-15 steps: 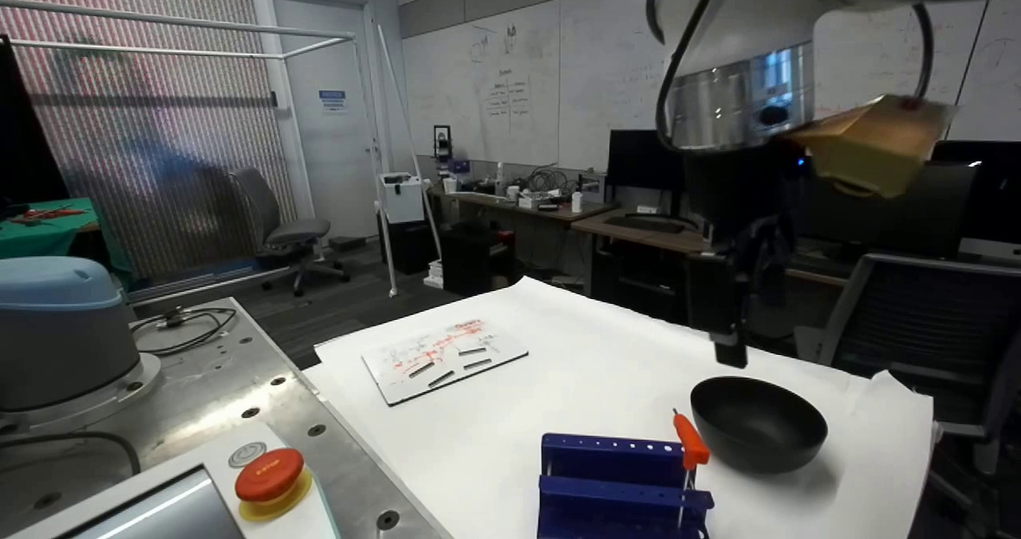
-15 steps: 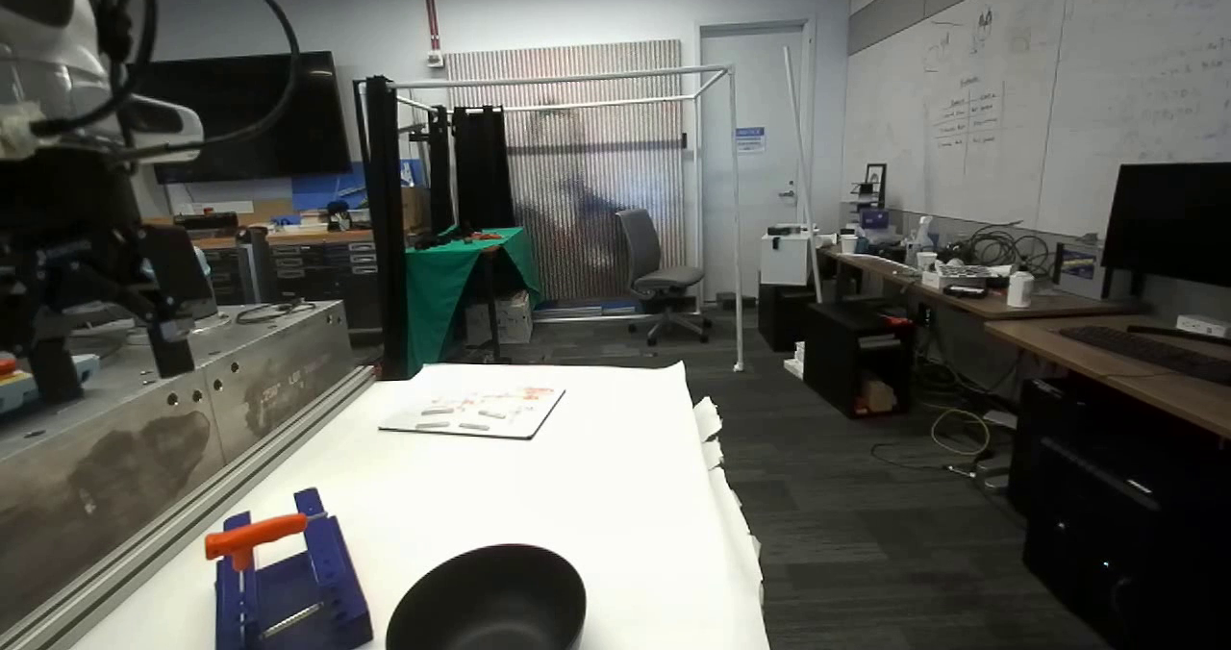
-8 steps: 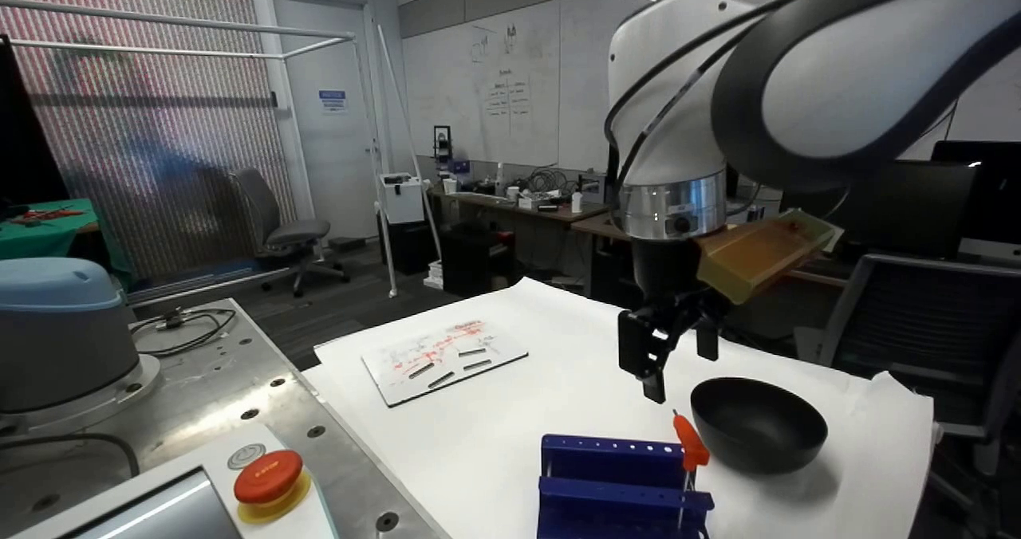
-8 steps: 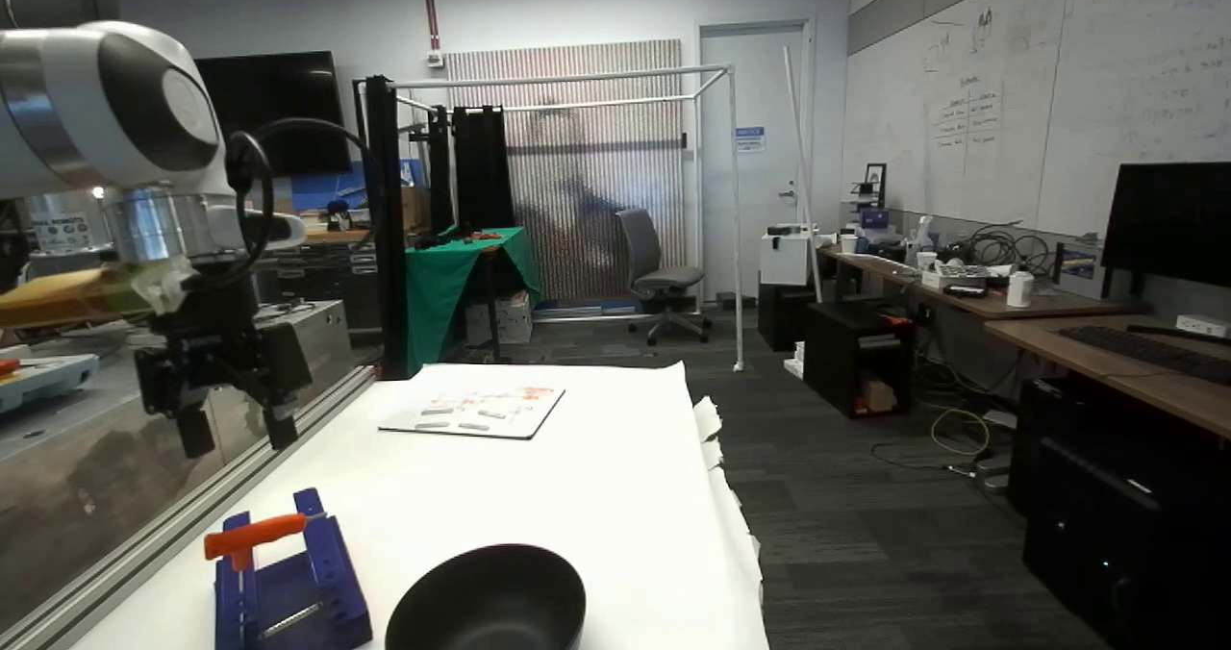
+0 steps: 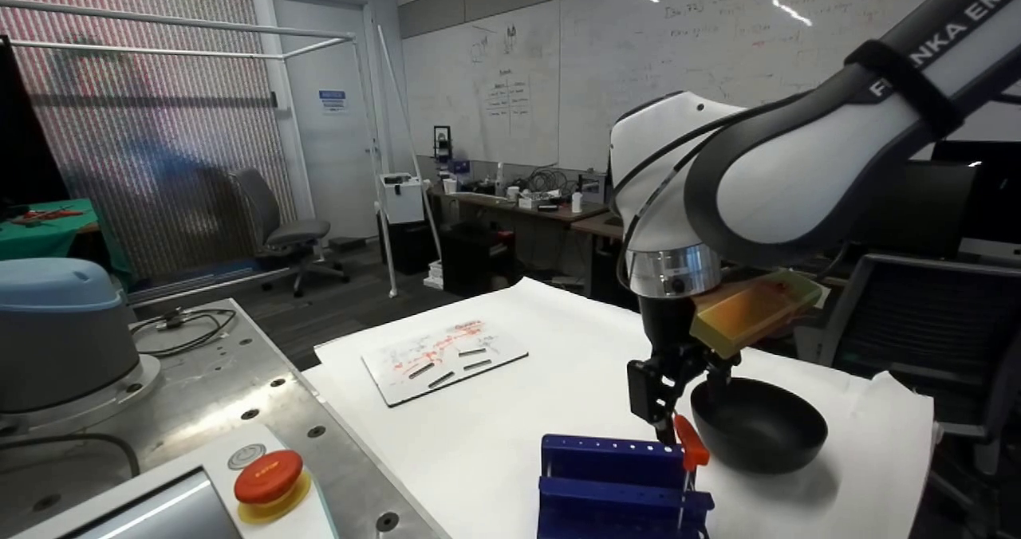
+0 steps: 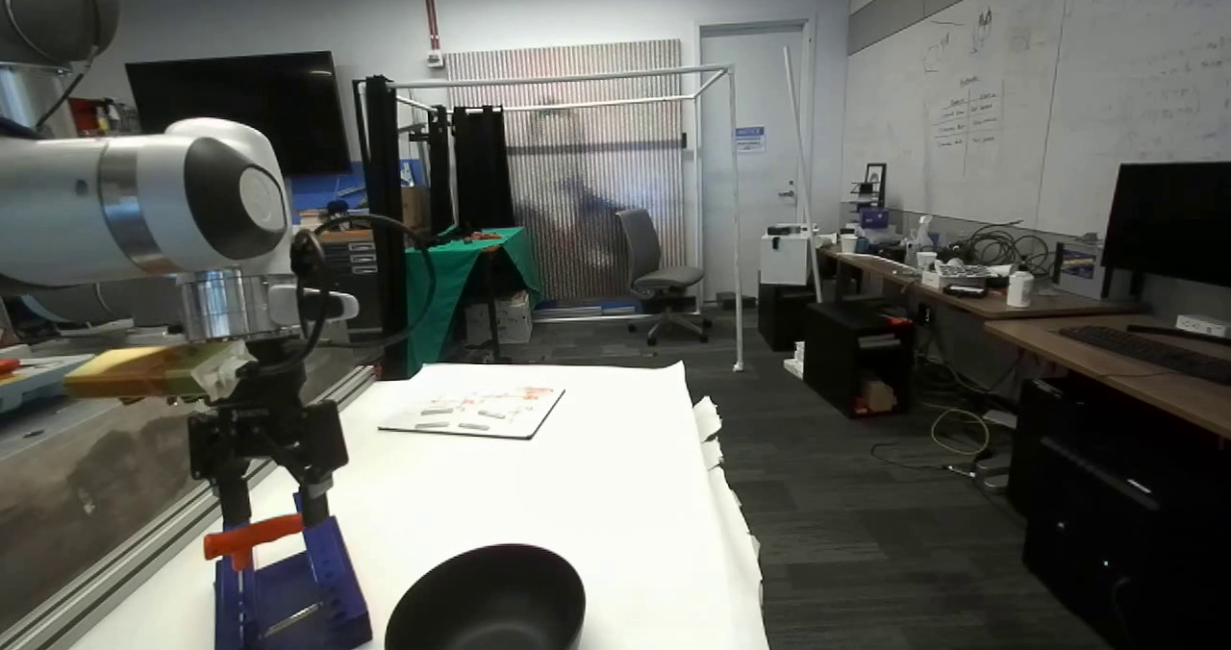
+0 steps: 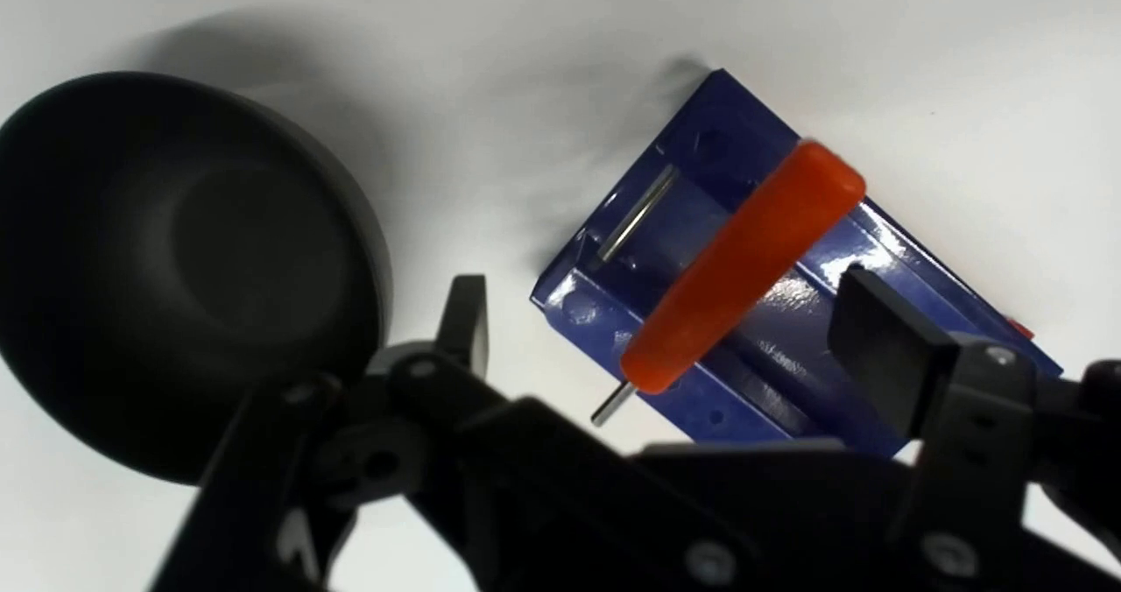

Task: Put the wrench inside the bowl

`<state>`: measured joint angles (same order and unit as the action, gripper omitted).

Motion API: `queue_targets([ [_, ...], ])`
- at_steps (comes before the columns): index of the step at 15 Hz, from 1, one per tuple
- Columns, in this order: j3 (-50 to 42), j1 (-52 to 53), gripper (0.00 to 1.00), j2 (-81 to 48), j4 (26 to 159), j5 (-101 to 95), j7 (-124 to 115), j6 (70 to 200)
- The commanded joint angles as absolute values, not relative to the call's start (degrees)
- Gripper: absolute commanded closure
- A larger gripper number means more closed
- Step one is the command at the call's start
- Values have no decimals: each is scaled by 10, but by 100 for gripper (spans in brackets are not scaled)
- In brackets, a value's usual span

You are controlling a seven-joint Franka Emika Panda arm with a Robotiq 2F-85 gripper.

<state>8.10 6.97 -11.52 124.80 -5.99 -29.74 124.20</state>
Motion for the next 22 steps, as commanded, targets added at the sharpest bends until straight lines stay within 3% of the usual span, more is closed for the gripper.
queue_targets([
  [1, 76, 86, 27, -131, 1235, -33, -271, 1237],
  [2, 76, 89, 27, -132, 1235, -31, -267, 1236],
  [11, 75, 109, 97, -111, 1245, -43, -268, 1232],
  [22, 107, 124, 94, 63, 1269, -123, -282, 1144],
])
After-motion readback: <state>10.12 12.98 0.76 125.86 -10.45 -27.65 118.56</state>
